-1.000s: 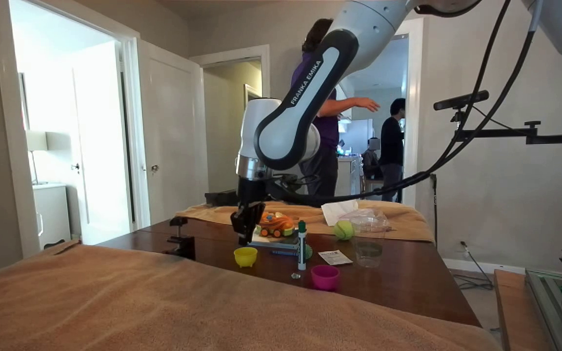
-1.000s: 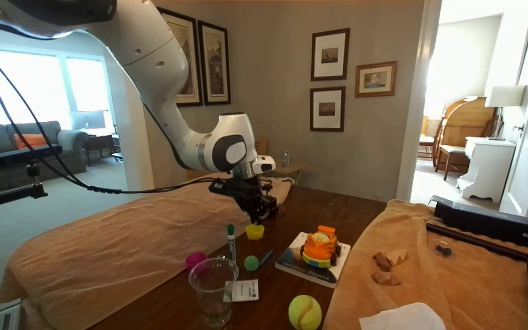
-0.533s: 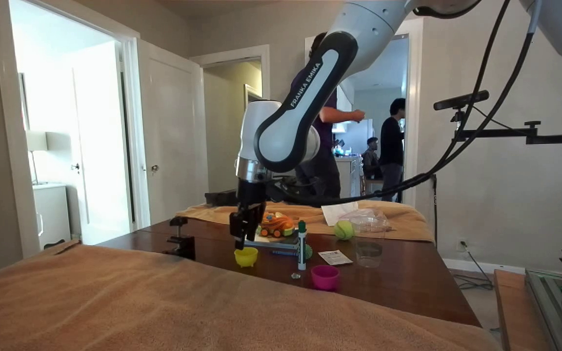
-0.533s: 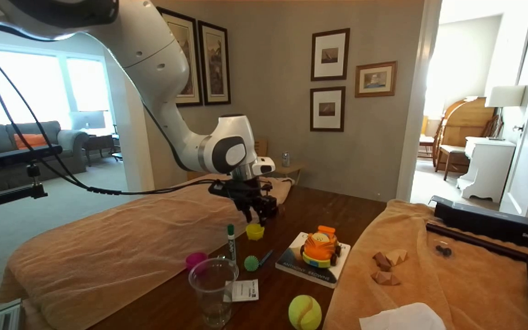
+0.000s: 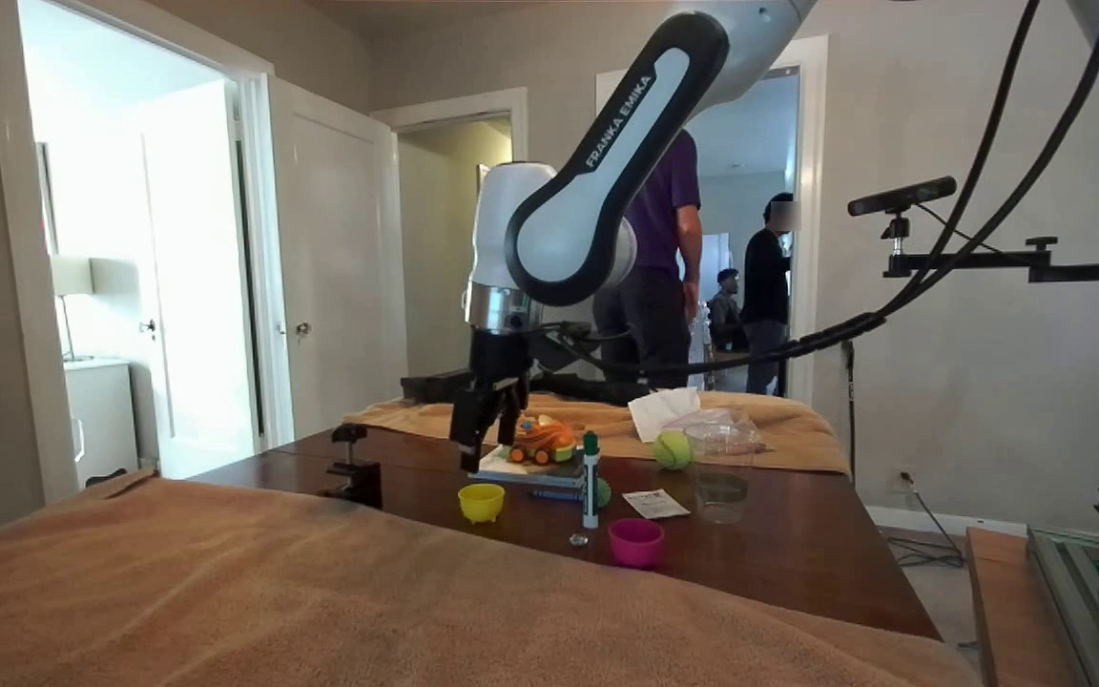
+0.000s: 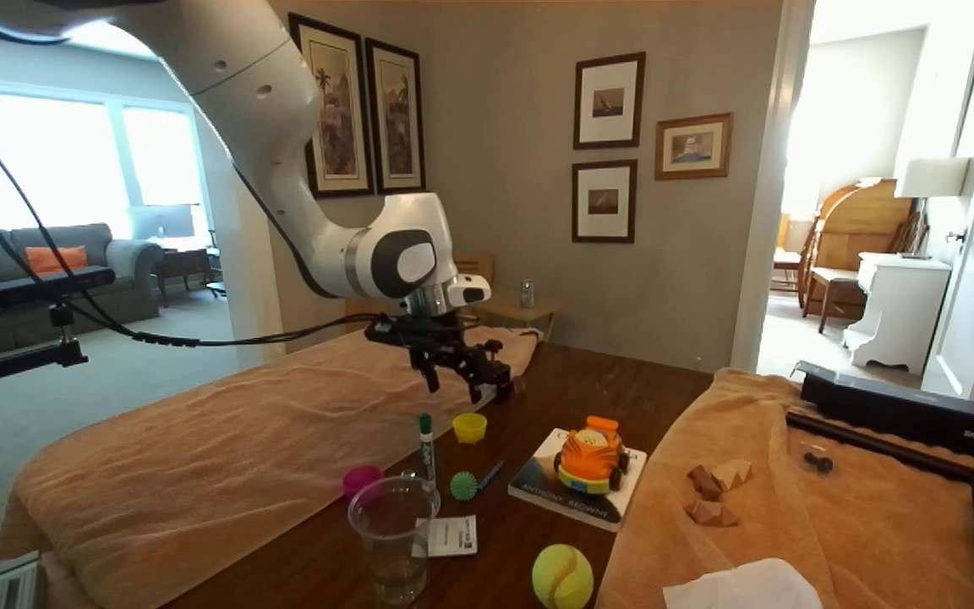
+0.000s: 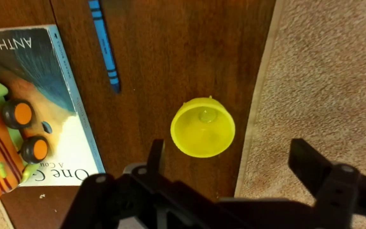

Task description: Put two pebbles in the pink bowl and one pebble in the yellow bowl

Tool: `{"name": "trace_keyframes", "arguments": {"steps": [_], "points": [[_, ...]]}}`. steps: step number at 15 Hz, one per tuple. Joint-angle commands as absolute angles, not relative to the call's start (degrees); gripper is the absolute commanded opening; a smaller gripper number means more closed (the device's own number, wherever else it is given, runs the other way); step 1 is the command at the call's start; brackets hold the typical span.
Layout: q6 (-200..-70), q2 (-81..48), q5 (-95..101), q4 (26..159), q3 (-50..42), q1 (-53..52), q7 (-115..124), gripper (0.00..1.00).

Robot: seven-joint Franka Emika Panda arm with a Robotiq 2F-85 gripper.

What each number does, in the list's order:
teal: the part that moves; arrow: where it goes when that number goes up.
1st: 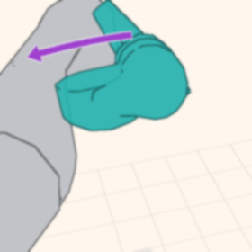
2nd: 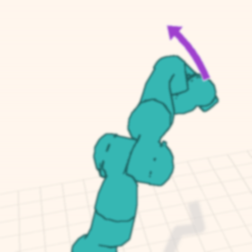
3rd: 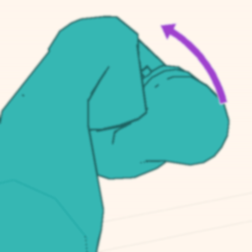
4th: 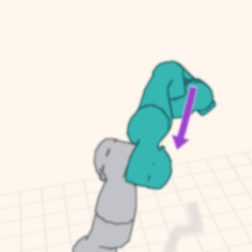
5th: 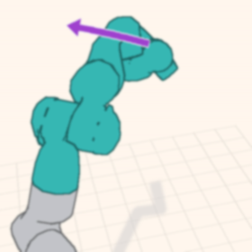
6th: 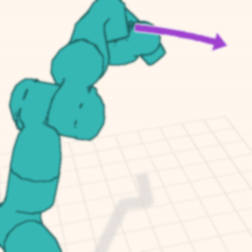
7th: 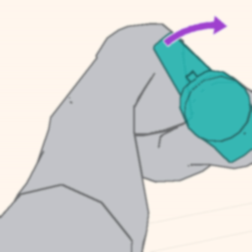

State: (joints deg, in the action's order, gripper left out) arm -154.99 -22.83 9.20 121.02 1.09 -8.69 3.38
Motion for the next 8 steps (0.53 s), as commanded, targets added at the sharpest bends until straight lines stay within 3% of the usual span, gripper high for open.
{"name": "trace_keyframes", "arguments": {"steps": [1, 8], "points": [[-150.19, -14.14, 10.63, 128.43, 0.34, -10.72, 7.48, 1.0], [-143.67, -5.86, 14.8, 133.46, 0.87, -10.22, 13.87, 1.0]]}}
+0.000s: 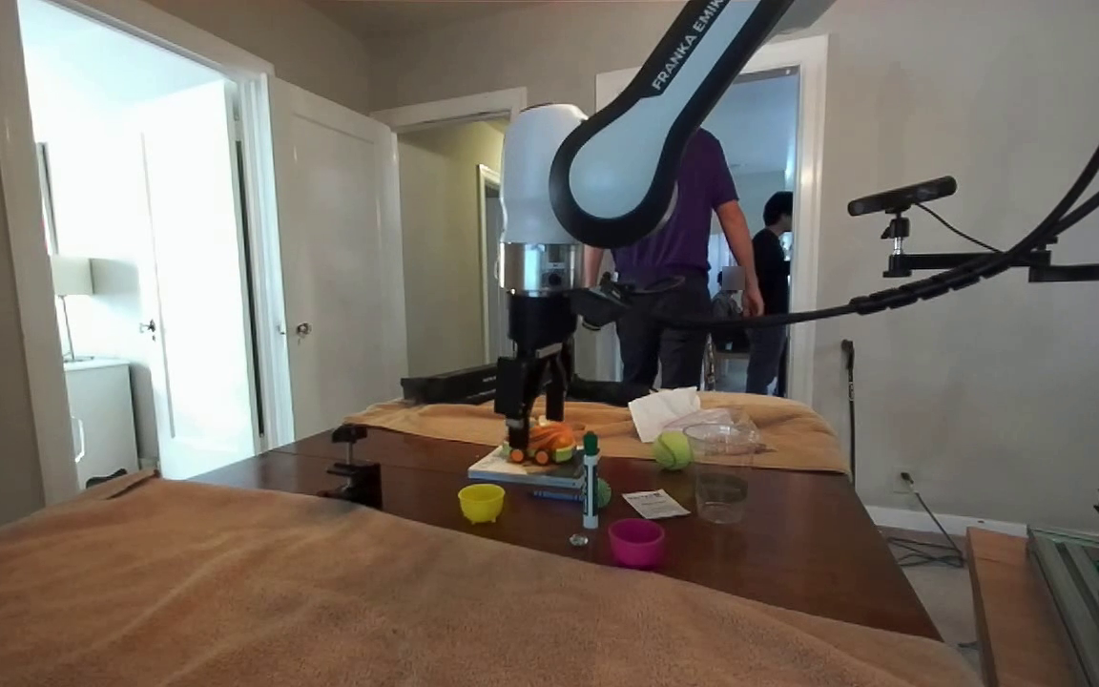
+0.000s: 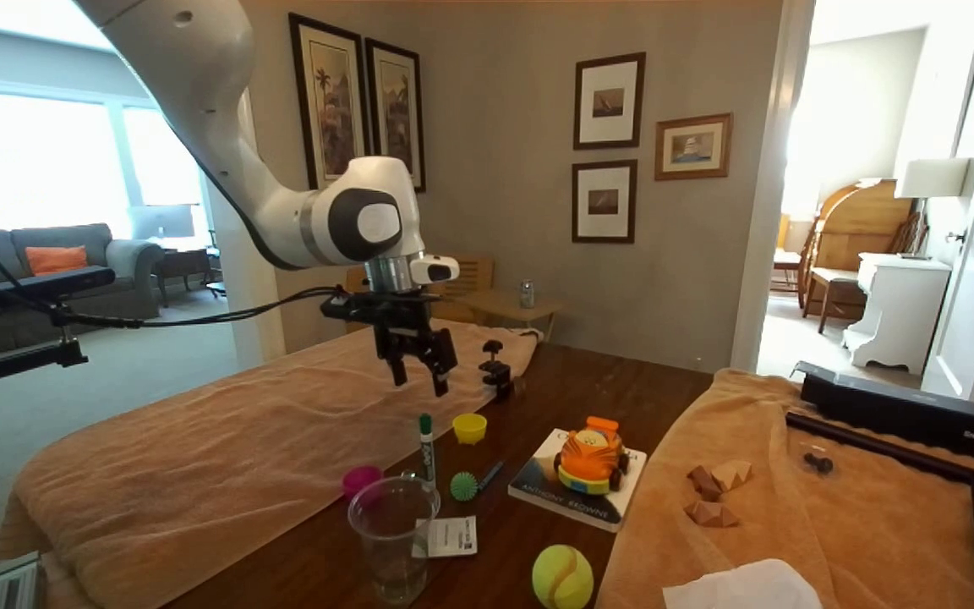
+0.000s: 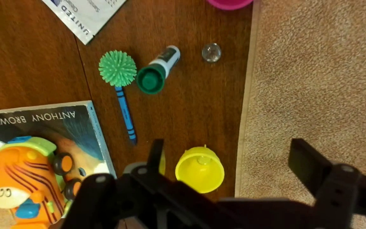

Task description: Put two pebbles in the pink bowl and one pebble in the yellow bowl

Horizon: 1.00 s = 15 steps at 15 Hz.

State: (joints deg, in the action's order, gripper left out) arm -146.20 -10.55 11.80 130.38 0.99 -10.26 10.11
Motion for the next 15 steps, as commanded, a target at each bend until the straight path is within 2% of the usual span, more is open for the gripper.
{"name": "trace_keyframes", "arguments": {"steps": [1, 9, 15], "points": [[-142.38, -4.94, 14.71, 133.85, 1.25, -9.94, 14.07, 1.0], [-134.91, -1.12, 12.4, 135.63, 3.32, -8.91, 13.65, 1.0], [-141.65, -3.15, 12.75, 137.31, 3.63, -8.38, 14.99, 1.0]]}}
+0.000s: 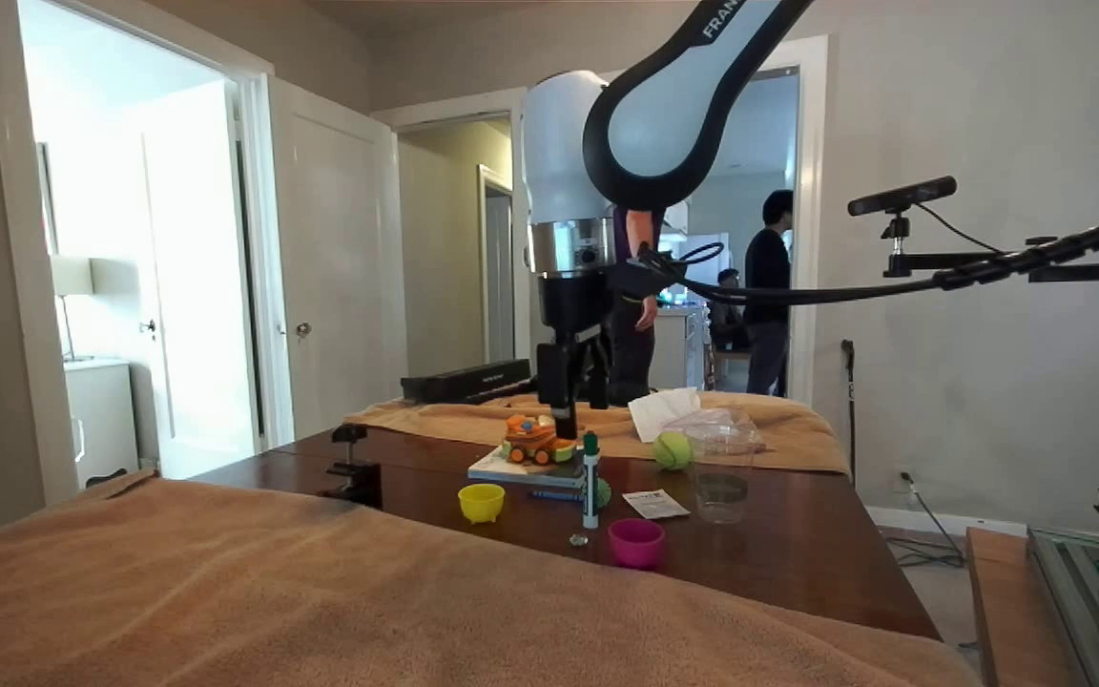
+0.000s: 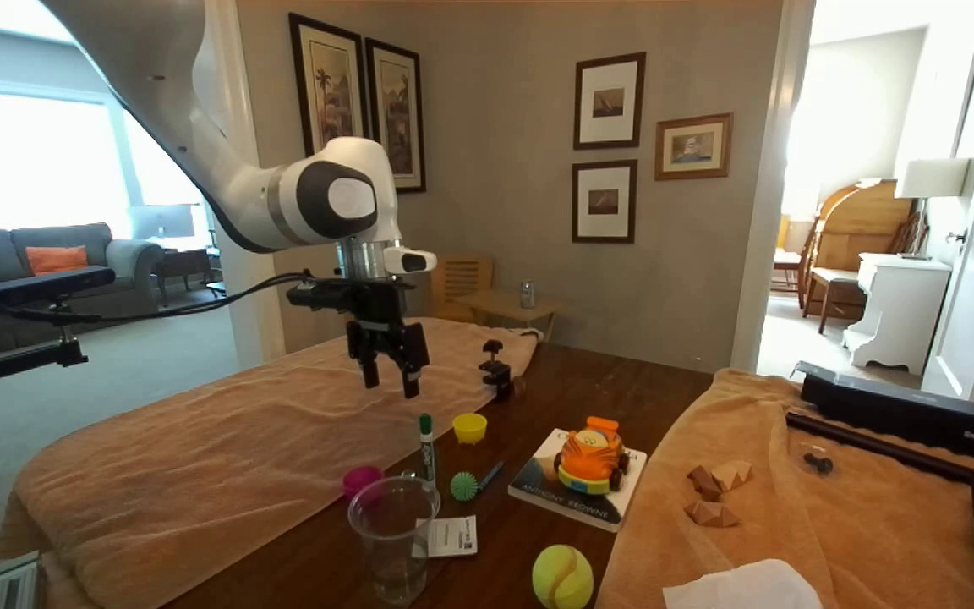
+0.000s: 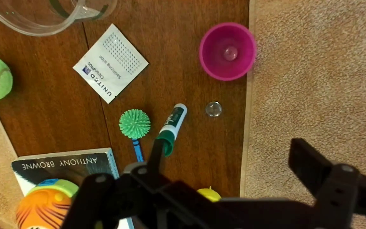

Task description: Put two pebbles in the pink bowl and one pebble in the yellow bowl

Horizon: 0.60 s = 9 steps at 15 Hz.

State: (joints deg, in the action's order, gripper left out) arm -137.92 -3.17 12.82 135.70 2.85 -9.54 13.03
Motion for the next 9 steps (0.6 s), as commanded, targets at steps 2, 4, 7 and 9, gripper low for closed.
{"name": "trace_keyframes", "arguments": {"steps": [2, 4, 7, 9], "points": [[-142.61, -4.04, 12.08, 137.24, 3.4, -8.1, 17.16, 1.0], [-142.4, -4.95, 10.32, 136.76, 3.16, -7.73, 20.7, 1.0], [-141.52, -6.74, 9.42, 135.72, 2.84, -7.33, 24.85, 1.0], [-141.71, -5.87, 10.93, 136.55, 2.81, -7.37, 23.47, 1.0]]}}
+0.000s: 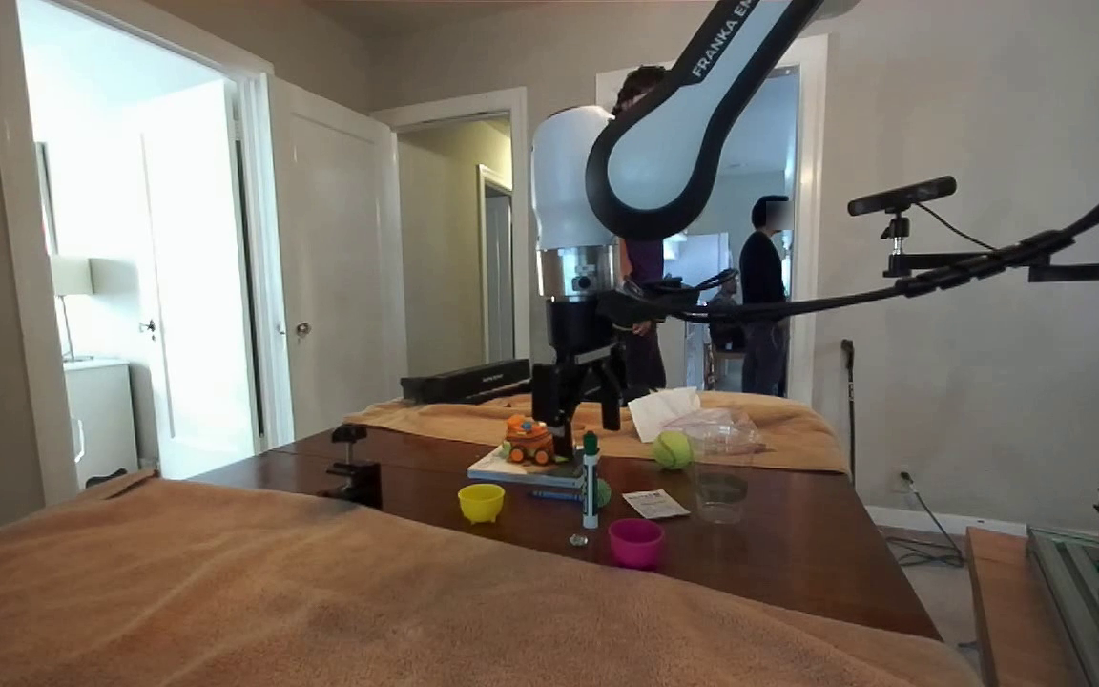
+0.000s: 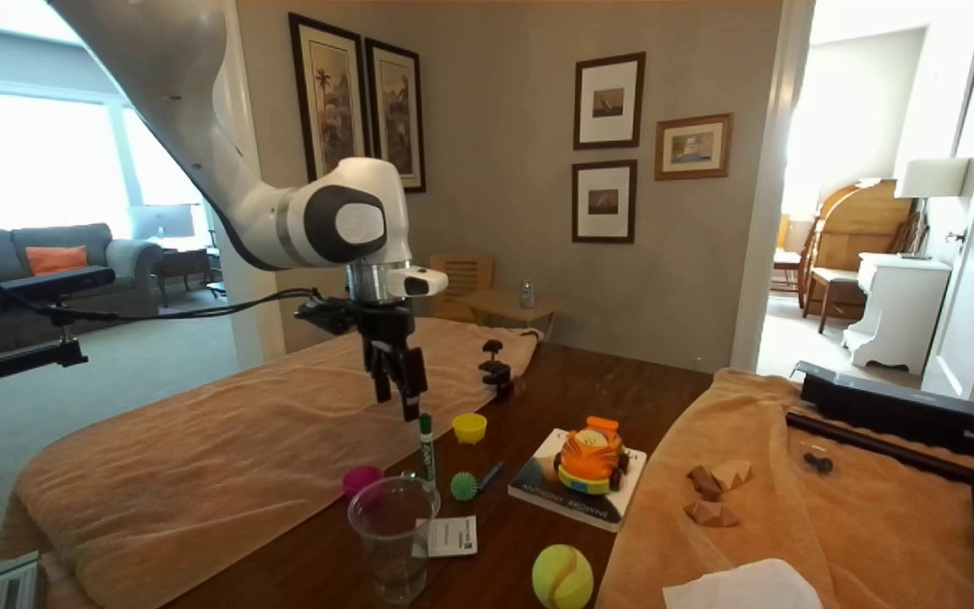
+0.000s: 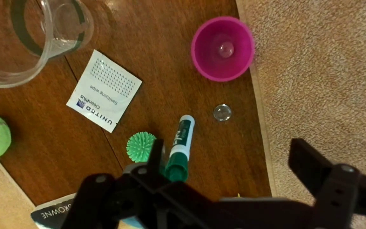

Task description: Put two pebbles in the pink bowl and one pebble in the yellow bowl

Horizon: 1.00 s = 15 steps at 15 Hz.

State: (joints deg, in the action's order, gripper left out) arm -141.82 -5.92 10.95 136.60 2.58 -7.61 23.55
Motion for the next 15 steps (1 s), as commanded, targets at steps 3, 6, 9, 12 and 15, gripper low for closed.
{"name": "trace_keyframes", "arguments": {"steps": [3, 6, 9, 12, 15], "points": [[-141.82, -6.81, 11.5, 136.36, 2.35, -7.47, 25.63, 1.0], [-143.71, -8.19, 10.02, 137.05, 2.15, -7.31, 26.56, 1.0], [-145.29, -9.41, 7.94, 136.96, 2.12, -7.21, 26.36, 1.0], [-148.05, -10.89, 5.23, 136.99, 2.06, -7.09, 25.86, 1.0], [-150.74, -12.92, 3.4, 136.77, 1.5, -7.05, 26.25, 1.0]]}}
